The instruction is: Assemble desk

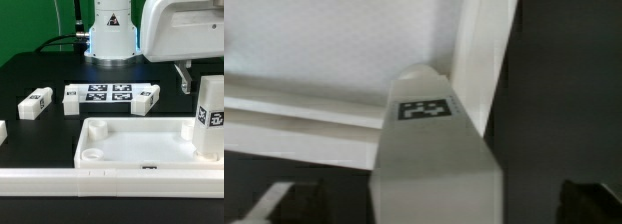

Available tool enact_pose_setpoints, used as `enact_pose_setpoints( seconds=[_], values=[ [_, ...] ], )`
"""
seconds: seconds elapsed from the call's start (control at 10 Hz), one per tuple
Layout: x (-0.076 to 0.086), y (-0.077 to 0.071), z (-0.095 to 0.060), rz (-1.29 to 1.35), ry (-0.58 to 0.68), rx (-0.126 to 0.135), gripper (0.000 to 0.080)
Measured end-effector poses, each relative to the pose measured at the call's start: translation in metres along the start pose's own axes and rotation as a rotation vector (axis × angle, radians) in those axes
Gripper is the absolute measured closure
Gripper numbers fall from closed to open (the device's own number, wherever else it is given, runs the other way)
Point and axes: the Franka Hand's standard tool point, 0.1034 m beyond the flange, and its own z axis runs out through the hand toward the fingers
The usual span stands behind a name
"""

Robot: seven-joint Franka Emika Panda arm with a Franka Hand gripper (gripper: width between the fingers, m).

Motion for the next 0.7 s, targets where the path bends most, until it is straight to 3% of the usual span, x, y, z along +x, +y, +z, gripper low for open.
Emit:
enact_pose_setpoints(
  seconds=[0.1, 0.2, 0.3, 0.7],
  values=[
    [-0.0002, -0.0006, 0.0002, 0.008, 0.0, 0.002, 0.0288],
    [-0.0003, -0.0006, 0.0003, 0.008, -0.001, 0.002, 0.0428],
    [-0.0003, -0.0001, 0.0003, 0.008, -0.001, 0.001, 0.051],
    [-0.0002, 0.0, 0.0002, 0.033, 0.0, 0.001, 0.051]
  ],
)
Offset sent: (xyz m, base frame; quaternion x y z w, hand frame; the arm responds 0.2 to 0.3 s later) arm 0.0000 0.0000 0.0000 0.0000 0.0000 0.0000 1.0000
